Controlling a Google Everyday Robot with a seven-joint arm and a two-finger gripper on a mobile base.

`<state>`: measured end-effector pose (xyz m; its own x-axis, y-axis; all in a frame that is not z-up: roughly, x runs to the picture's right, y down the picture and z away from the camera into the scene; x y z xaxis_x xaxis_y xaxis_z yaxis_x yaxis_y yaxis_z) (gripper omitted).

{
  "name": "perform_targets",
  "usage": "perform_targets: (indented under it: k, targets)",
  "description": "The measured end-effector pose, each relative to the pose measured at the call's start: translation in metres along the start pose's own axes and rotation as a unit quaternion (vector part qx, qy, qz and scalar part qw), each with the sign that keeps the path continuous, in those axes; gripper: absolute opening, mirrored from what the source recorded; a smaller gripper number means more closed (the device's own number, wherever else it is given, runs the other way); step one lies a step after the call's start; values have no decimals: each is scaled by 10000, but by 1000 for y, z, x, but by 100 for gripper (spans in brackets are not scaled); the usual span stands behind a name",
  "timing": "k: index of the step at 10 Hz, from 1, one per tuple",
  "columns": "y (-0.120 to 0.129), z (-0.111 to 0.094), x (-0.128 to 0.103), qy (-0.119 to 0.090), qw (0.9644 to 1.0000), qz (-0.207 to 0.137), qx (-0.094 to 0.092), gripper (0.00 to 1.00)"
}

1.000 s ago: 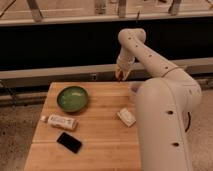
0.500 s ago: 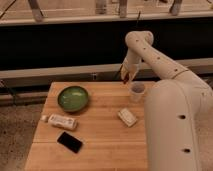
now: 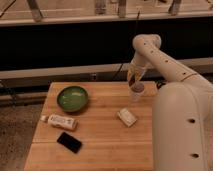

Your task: Place the pepper in the ceramic cup

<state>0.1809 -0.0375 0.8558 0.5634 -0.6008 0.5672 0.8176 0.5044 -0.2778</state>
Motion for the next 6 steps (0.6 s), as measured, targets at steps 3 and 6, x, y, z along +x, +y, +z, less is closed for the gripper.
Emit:
perform_targets:
  k: [3, 6]
  targets:
    - [6, 5, 2, 7, 10000, 31, 22, 4]
    - [11, 9, 3, 25, 9999, 91, 56, 9]
